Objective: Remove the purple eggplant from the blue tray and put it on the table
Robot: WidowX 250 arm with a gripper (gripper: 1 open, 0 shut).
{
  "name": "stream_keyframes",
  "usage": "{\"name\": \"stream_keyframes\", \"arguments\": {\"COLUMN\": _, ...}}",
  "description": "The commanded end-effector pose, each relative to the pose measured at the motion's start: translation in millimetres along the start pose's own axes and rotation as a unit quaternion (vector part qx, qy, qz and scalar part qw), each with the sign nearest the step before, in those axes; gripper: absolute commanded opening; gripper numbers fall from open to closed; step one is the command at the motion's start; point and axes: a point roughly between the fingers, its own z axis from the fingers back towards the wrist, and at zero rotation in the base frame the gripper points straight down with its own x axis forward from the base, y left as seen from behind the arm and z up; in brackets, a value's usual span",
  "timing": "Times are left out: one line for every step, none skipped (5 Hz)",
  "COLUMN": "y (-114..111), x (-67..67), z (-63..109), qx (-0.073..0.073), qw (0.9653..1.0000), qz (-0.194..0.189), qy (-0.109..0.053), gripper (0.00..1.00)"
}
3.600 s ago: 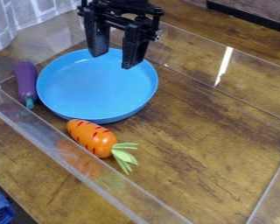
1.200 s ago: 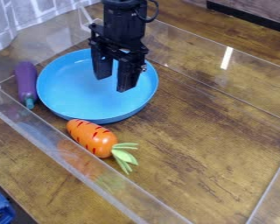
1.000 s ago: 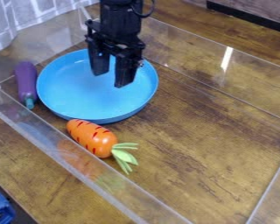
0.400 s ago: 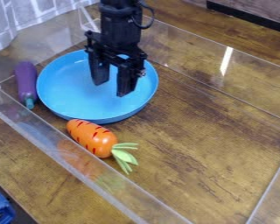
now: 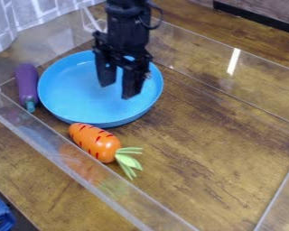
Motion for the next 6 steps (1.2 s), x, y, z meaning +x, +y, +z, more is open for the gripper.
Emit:
{"name": "stream_keyframes", "arguments": {"y": 32, "x": 5.0, "z": 32.3, "qx": 0.017, "qw": 0.998, "qz": 0.039, "qy": -0.046, "gripper": 1.0}}
{"name": "stream_keyframes", "arguments": {"y": 26, "x": 1.5, "z": 44.4, "qx": 0.016, "qw": 0.9977, "qz": 0.044, "qy": -0.049, "gripper": 0.0}}
{"name": "stream_keyframes", "arguments": {"y": 13, "x": -1.7, "z": 48.6, "qx": 0.014, "qw": 0.9978, "qz": 0.043, "qy": -0.048, "gripper": 0.0}}
{"name": "stream_keyframes", "arguments": {"y": 0, "x": -4.9, "z": 52.5, "qx": 0.011, "qw": 0.9979, "qz": 0.043, "qy": -0.047, "gripper": 0.0}}
{"name": "stream_keyframes", "arguments": {"y": -13, "x": -8.1, "z": 57.3, "qx": 0.009, "qw": 0.9981, "qz": 0.041, "qy": -0.046, "gripper": 0.0}}
{"name": "stream_keyframes", "arguments": {"y": -20, "x": -0.1, "z": 58.0, "qx": 0.004, "qw": 0.999, "qz": 0.008, "qy": -0.045, "gripper": 1.0}}
